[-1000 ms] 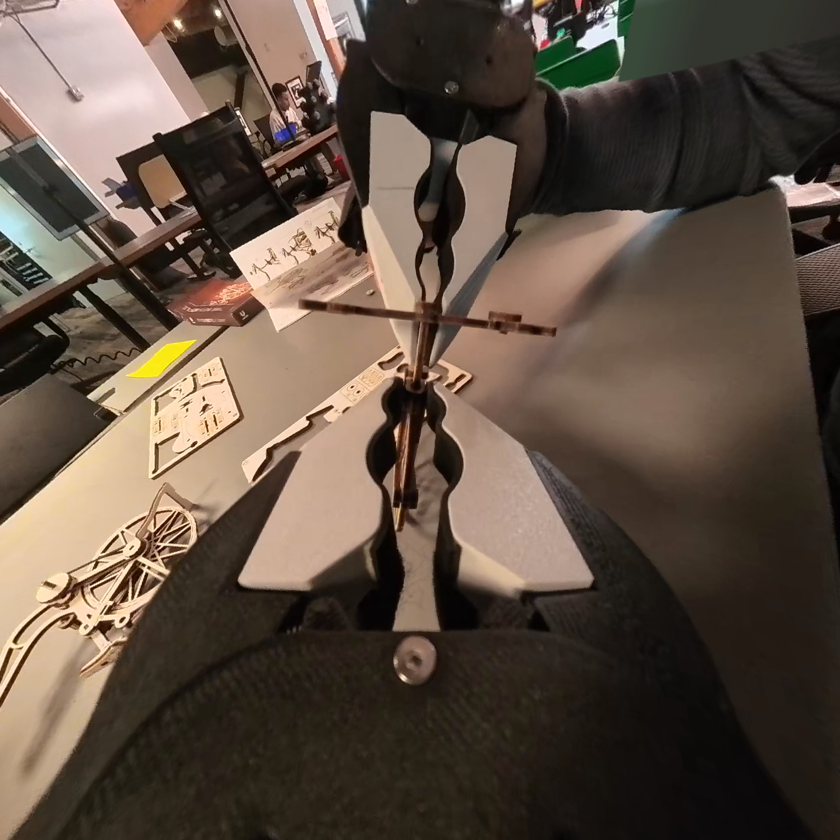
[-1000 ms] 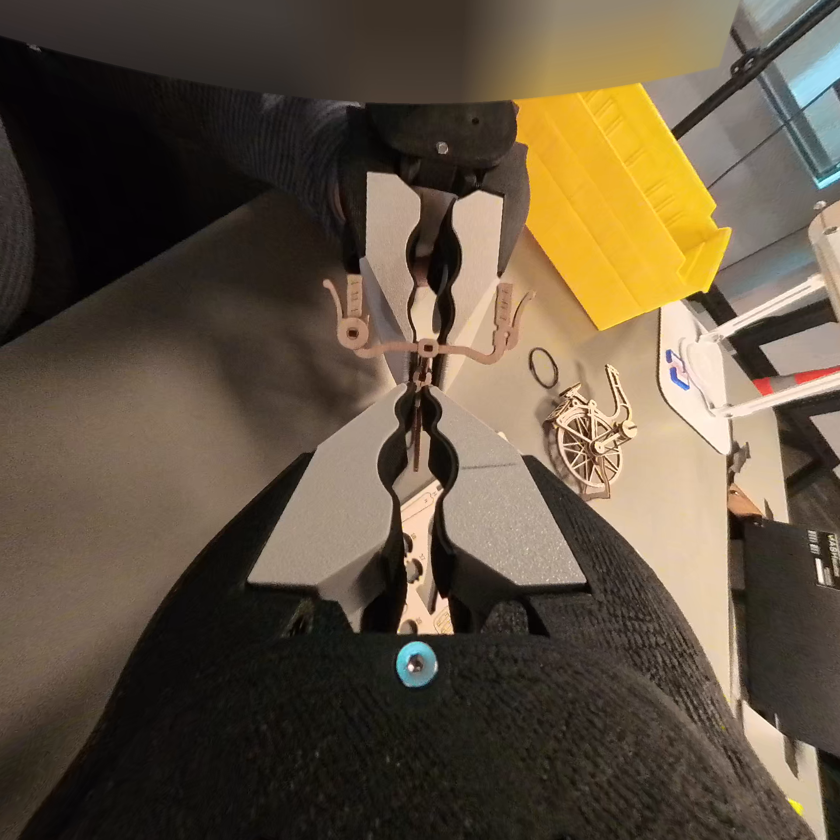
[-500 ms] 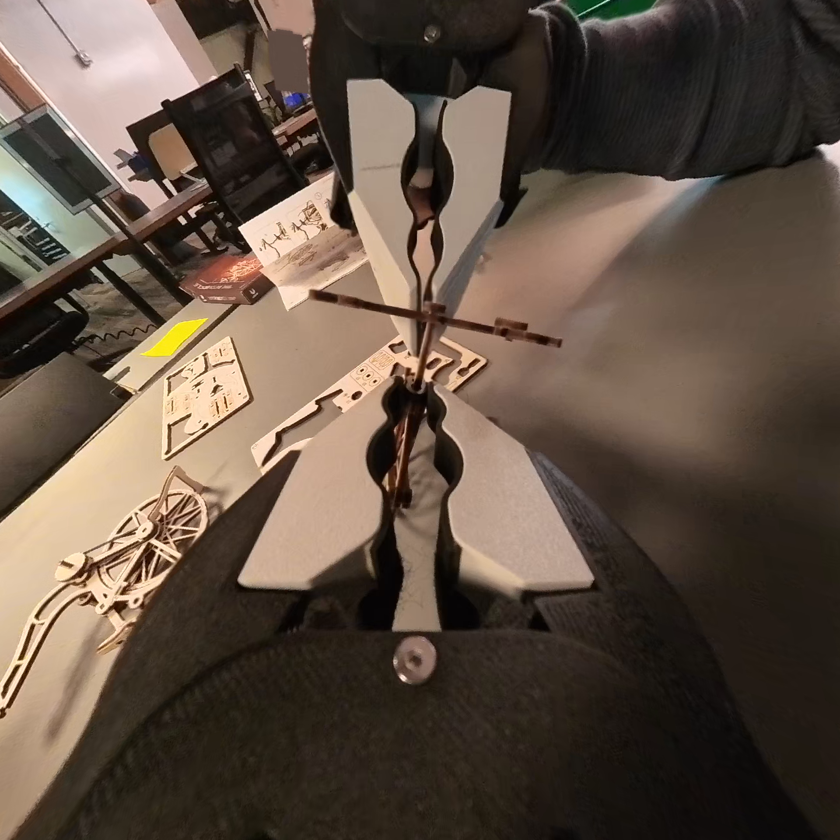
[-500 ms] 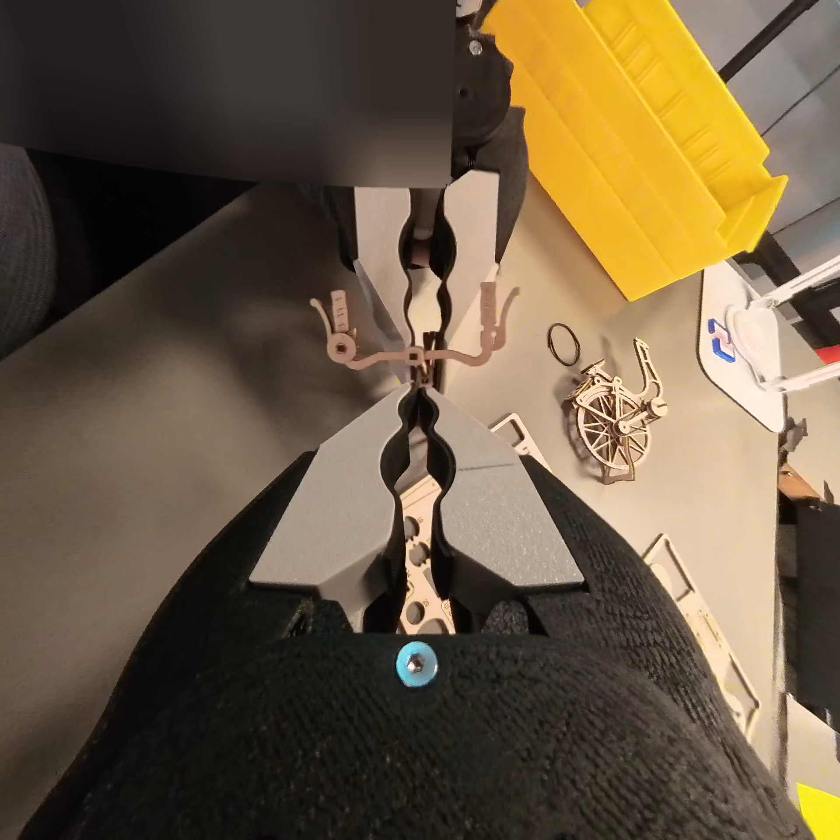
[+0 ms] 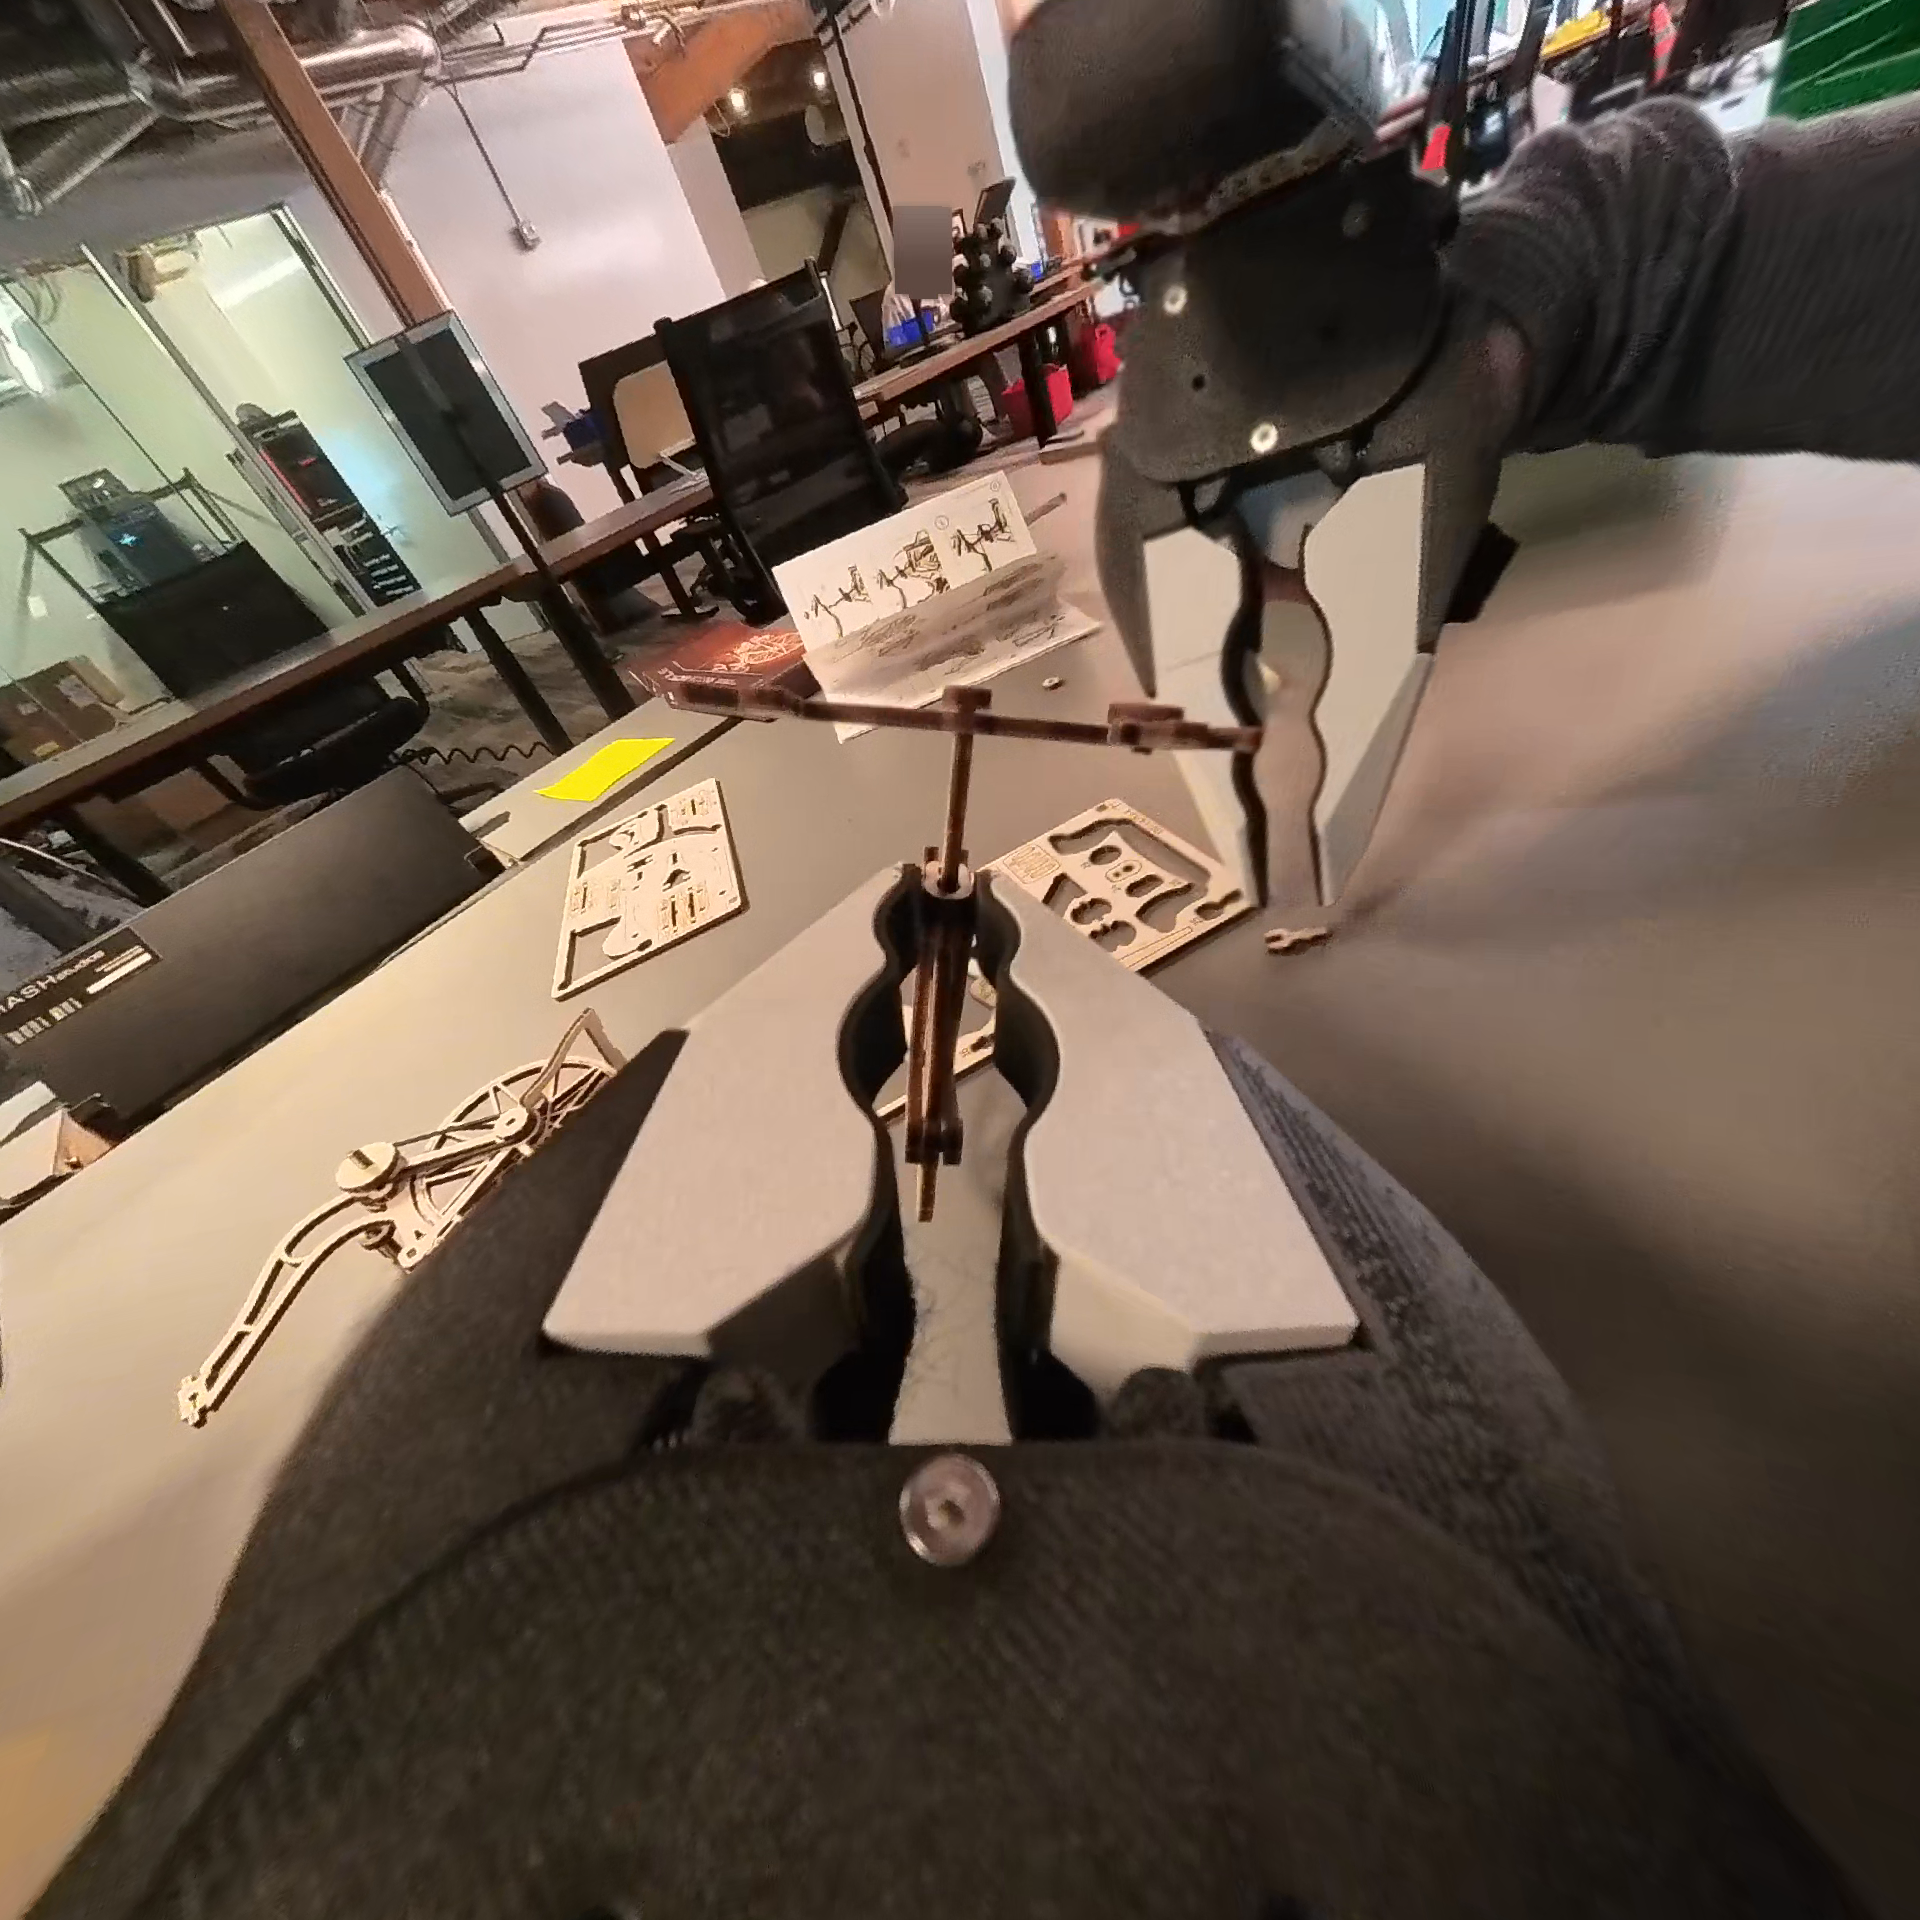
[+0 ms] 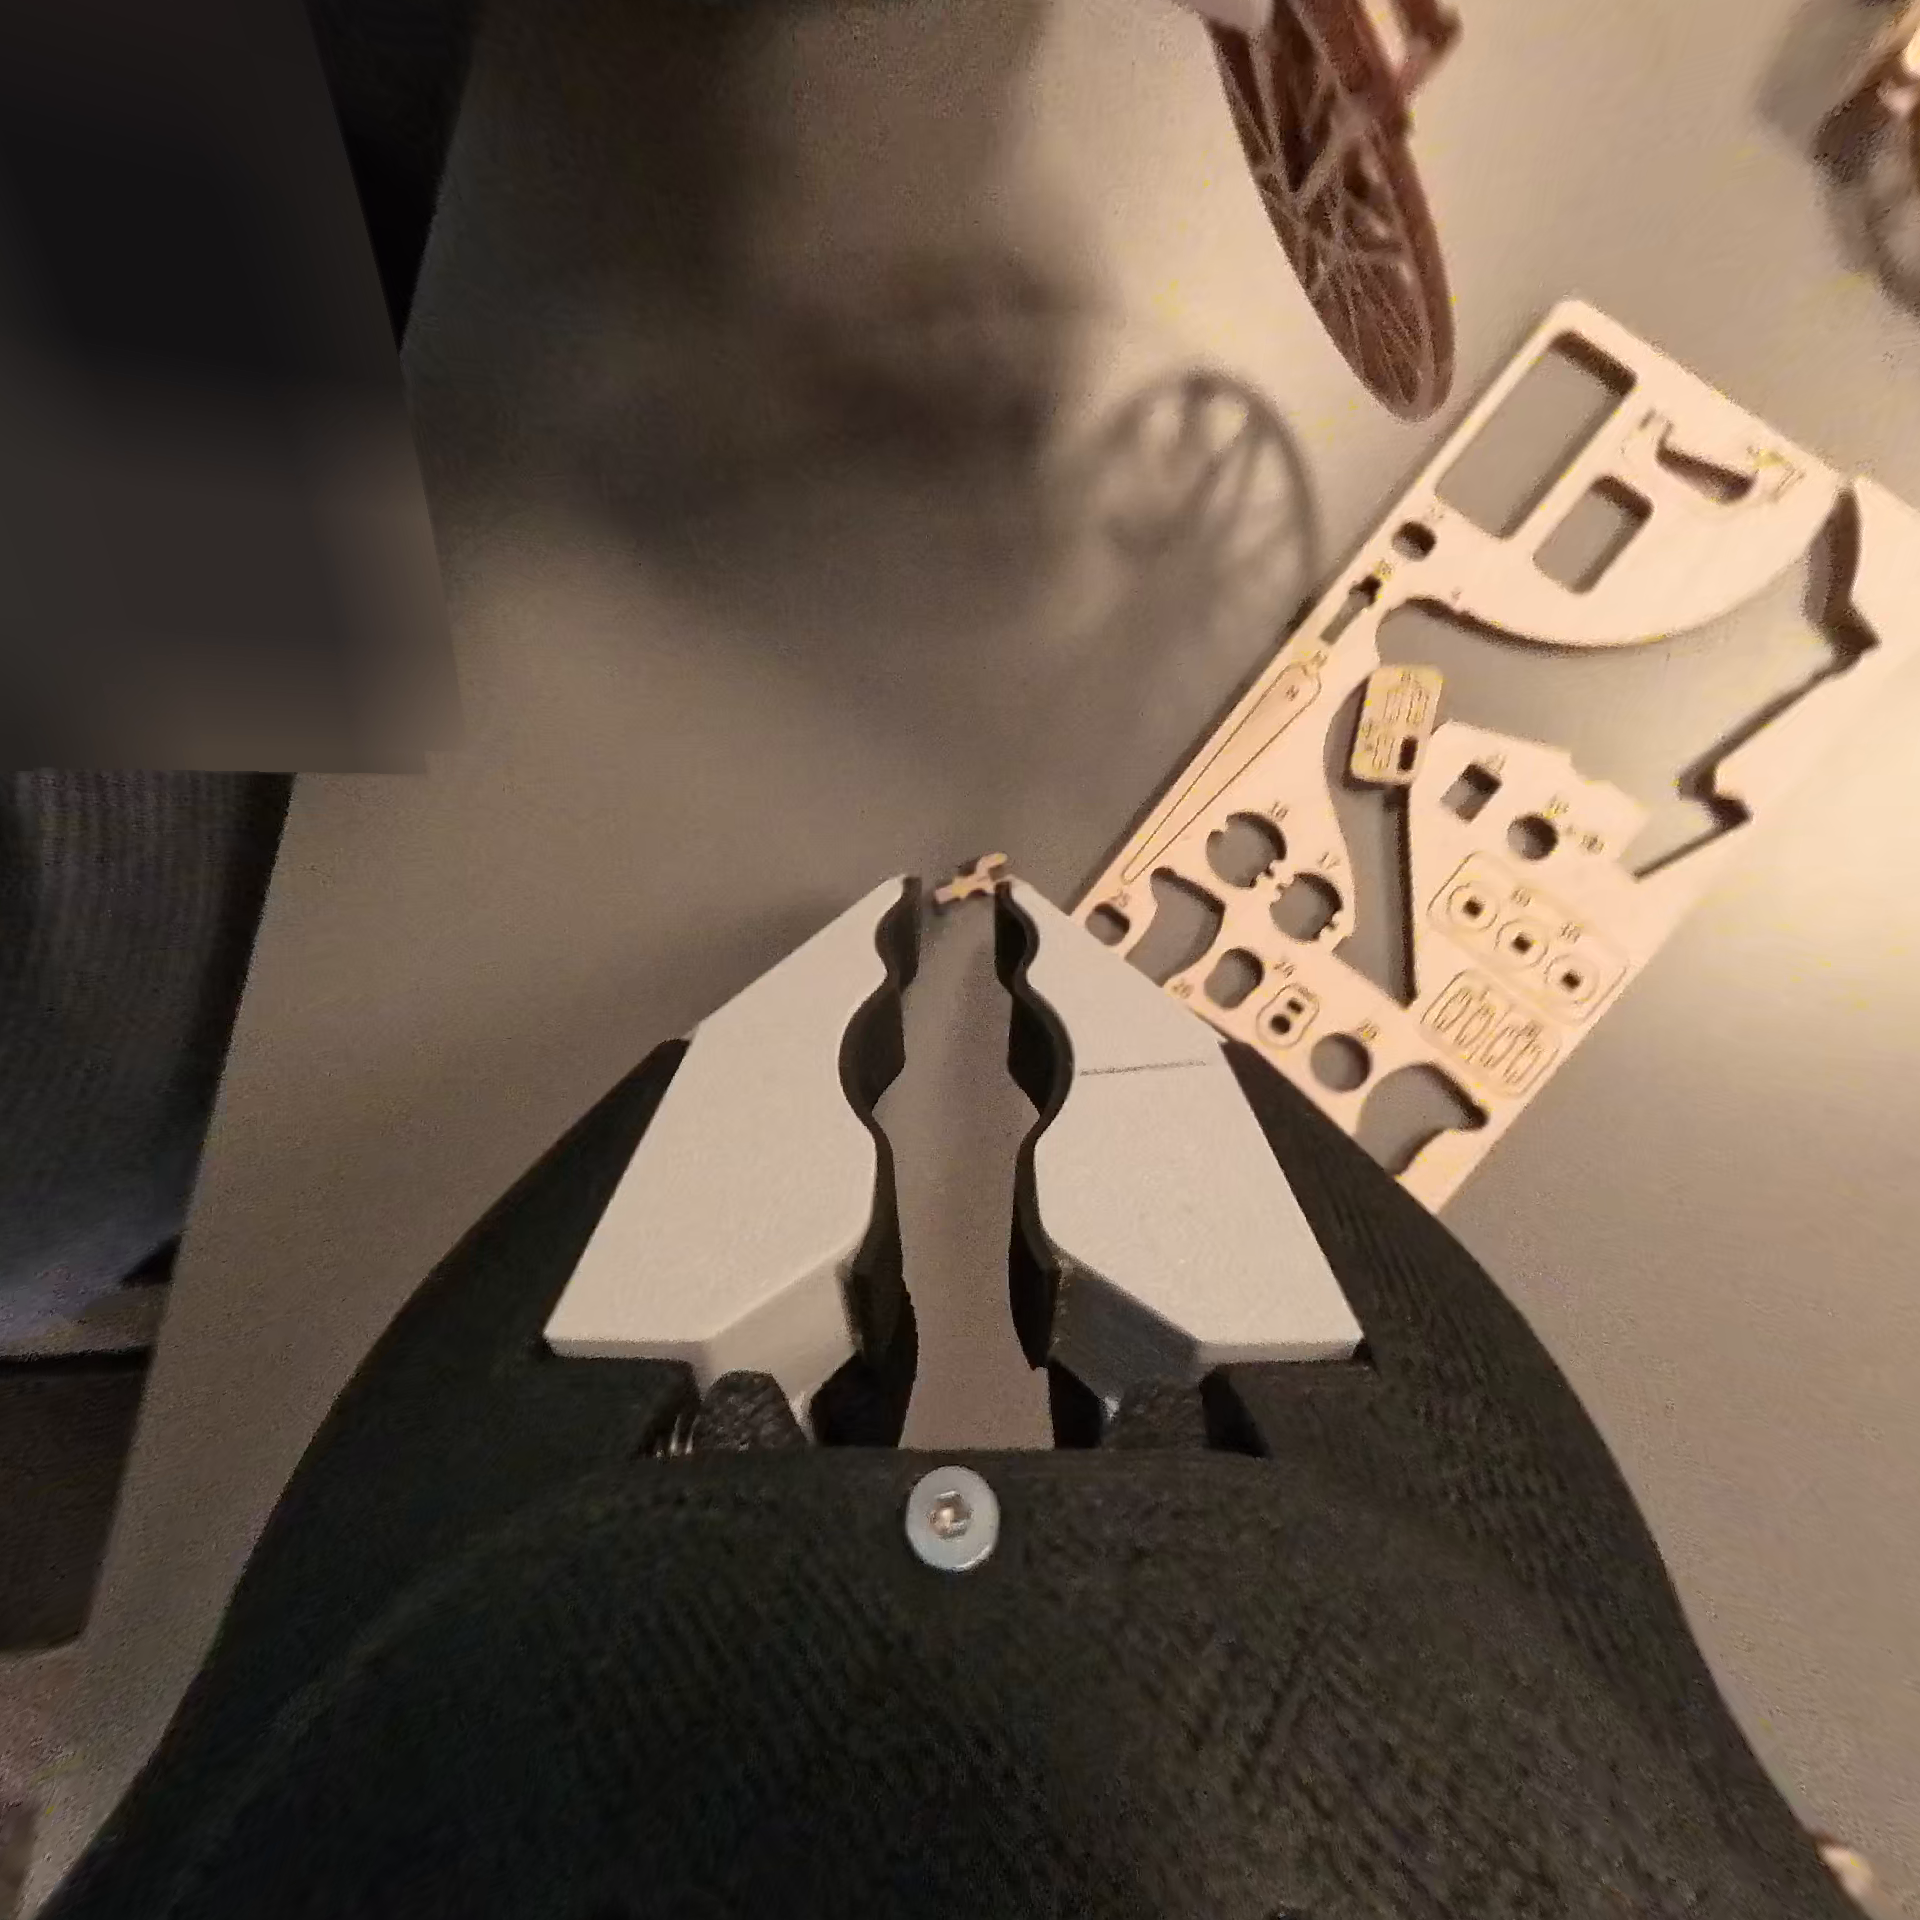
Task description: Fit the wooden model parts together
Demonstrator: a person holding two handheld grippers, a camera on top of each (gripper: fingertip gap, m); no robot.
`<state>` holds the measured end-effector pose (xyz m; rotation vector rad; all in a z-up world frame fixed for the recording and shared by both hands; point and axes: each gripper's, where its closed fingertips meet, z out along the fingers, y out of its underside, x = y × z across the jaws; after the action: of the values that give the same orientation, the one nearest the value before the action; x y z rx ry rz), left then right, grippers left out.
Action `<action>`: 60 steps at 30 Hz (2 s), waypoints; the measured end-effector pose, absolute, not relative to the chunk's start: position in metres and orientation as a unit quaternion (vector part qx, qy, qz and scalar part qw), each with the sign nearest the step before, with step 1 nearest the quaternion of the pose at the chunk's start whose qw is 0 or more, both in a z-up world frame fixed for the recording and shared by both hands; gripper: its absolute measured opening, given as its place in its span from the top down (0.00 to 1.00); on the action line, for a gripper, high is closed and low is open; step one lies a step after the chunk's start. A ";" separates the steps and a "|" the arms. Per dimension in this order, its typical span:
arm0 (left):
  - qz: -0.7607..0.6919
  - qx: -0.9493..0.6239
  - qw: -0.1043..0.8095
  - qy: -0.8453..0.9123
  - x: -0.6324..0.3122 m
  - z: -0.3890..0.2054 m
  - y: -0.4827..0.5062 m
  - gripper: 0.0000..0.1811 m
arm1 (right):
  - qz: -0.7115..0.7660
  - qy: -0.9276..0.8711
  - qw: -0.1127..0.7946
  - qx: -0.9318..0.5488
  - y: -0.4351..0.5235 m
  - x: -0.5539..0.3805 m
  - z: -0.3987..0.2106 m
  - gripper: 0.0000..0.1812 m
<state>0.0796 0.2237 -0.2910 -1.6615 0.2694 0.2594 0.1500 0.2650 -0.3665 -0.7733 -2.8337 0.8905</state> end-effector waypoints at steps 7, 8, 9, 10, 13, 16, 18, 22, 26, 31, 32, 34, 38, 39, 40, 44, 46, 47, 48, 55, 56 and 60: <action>0.113 -0.723 0.672 0.116 0.082 -0.285 0.221 0.95 | 0.318 -0.860 0.102 -0.387 0.264 0.154 -0.376 0.92; 0.110 -0.720 0.675 0.115 0.082 -0.284 0.220 0.95 | 0.321 -0.849 0.117 -0.402 0.264 0.152 -0.376 0.91; 0.107 -0.719 0.677 0.114 0.082 -0.283 0.220 0.95 | 0.324 -0.840 0.133 -0.415 0.263 0.150 -0.376 0.92; 0.105 -0.717 0.680 0.113 0.083 -0.282 0.219 0.95 | 0.324 -0.831 0.149 -0.427 0.263 0.149 -0.376 0.92; 0.095 -0.713 0.685 0.115 0.086 -0.281 0.219 0.95 | 0.308 -0.817 0.198 -0.446 0.262 0.148 -0.377 0.96; 0.086 -0.712 0.686 0.123 0.090 -0.281 0.220 0.95 | 0.308 -0.799 0.231 -0.461 0.258 0.144 -0.377 0.99; 0.084 -0.713 0.685 0.128 0.093 -0.282 0.220 0.95 | 0.309 -0.790 0.235 -0.475 0.258 0.143 -0.377 0.98; 0.081 -0.713 0.683 0.132 0.095 -0.283 0.220 0.95 | 0.307 -0.788 0.233 -0.480 0.258 0.144 -0.377 0.99; 0.079 -0.705 0.688 0.151 0.102 -0.281 0.219 0.95 | 0.291 -0.821 0.258 -0.418 0.256 0.142 -0.375 1.00; 0.055 -0.687 0.688 0.229 0.130 -0.282 0.215 0.95 | 0.355 -0.822 0.387 -0.221 0.228 0.137 -0.317 1.00; 0.053 -0.684 0.687 0.241 0.134 -0.282 0.215 0.95 | 0.366 -0.816 0.403 -0.196 0.224 0.136 -0.305 1.00; 0.053 -0.680 0.685 0.256 0.139 -0.283 0.215 0.95 | 0.376 -0.811 0.419 -0.160 0.222 0.135 -0.291 1.00; 0.046 -0.669 0.697 0.254 0.138 -0.278 0.211 0.95 | 0.374 -0.823 0.413 -0.114 0.220 0.134 -0.287 1.00; 0.046 -0.670 0.696 0.254 0.138 -0.278 0.212 0.95 | 0.372 -0.826 0.409 -0.107 0.221 0.134 -0.287 1.00; 0.047 -0.670 0.696 0.253 0.138 -0.279 0.212 0.95 | 0.370 -0.829 0.407 -0.100 0.221 0.134 -0.287 1.00; 0.050 -0.684 0.686 0.243 0.133 -0.283 0.215 0.96 | 0.365 -0.840 0.390 -0.098 0.230 0.135 -0.287 1.00; 0.044 -0.690 0.682 0.237 0.132 -0.285 0.215 0.96 | 0.376 -0.839 0.383 -0.092 0.230 0.137 -0.283 1.00; 0.039 -0.689 0.683 0.239 0.134 -0.284 0.215 0.96 | 0.384 -0.837 0.380 -0.084 0.227 0.138 -0.280 1.00; 0.037 -0.687 0.684 0.243 0.135 -0.284 0.215 0.96 | 0.391 -0.837 0.375 -0.075 0.224 0.140 -0.277 1.00; 0.008 -0.682 0.679 0.273 0.149 -0.287 0.212 0.95 | 0.395 -0.861 0.317 -0.035 0.208 0.145 -0.280 1.00; 0.004 -0.682 0.679 0.273 0.150 -0.287 0.212 0.95 | 0.394 -0.864 0.312 -0.033 0.208 0.146 -0.281 1.00; -0.007 -0.686 0.674 0.275 0.151 -0.289 0.212 0.95 | 0.403 -0.867 0.290 -0.032 0.202 0.146 -0.282 1.00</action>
<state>0.1514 0.2118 -0.2888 -1.5431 0.6183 -0.0150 0.1463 0.2023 -0.2822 -0.0849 -2.3144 1.0755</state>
